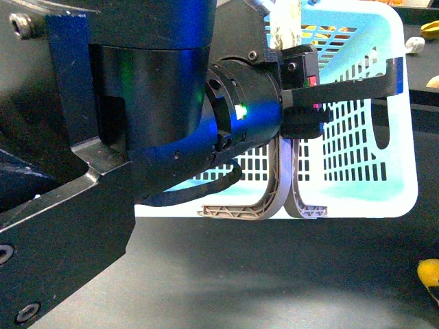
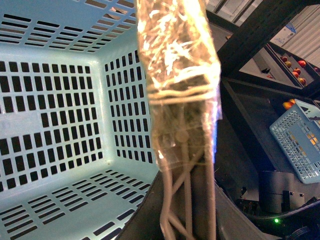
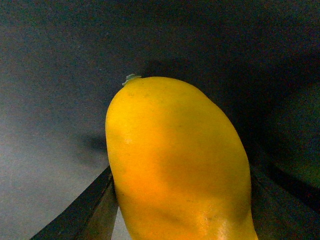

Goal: Pick mango with right arm and hold basket with left

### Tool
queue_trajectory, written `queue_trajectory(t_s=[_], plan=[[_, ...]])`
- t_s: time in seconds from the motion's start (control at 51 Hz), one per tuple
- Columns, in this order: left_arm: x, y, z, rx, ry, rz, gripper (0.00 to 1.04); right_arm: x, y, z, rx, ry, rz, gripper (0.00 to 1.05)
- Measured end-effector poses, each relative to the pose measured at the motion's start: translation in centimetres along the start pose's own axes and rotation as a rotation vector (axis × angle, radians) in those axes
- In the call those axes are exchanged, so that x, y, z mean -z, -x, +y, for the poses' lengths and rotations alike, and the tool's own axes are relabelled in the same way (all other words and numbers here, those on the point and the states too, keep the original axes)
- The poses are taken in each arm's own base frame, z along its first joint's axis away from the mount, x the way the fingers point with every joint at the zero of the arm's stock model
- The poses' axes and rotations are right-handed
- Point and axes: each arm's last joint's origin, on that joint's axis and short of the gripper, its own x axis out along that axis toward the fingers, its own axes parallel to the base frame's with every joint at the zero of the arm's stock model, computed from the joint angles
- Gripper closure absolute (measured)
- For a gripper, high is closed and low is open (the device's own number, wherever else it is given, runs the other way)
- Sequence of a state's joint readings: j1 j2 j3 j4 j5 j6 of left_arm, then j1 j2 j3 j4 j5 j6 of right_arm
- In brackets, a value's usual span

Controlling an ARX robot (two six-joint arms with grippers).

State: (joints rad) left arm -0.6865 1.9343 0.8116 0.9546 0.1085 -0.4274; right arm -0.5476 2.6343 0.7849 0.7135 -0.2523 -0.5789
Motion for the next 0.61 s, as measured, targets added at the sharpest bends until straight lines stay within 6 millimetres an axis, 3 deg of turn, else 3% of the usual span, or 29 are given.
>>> queue_trajectory(t_s=[0.157, 0.392, 0.608], plan=[[0.0, 0.0, 0.0, 0.000, 0.000, 0.000, 0.99, -0.6, 2.0, 0.2, -0.068, -0.035, -0.030, 0.41], [0.0, 0.0, 0.0, 0.000, 0.000, 0.000, 0.99, -4.0, 8.3, -0.1, -0.222, -0.130, -0.218, 0.41], [0.0, 0.0, 0.0, 0.000, 0.000, 0.000, 0.99, -6.3, 12.4, -0.2, -0.263, -0.190, -0.356, 0.41]])
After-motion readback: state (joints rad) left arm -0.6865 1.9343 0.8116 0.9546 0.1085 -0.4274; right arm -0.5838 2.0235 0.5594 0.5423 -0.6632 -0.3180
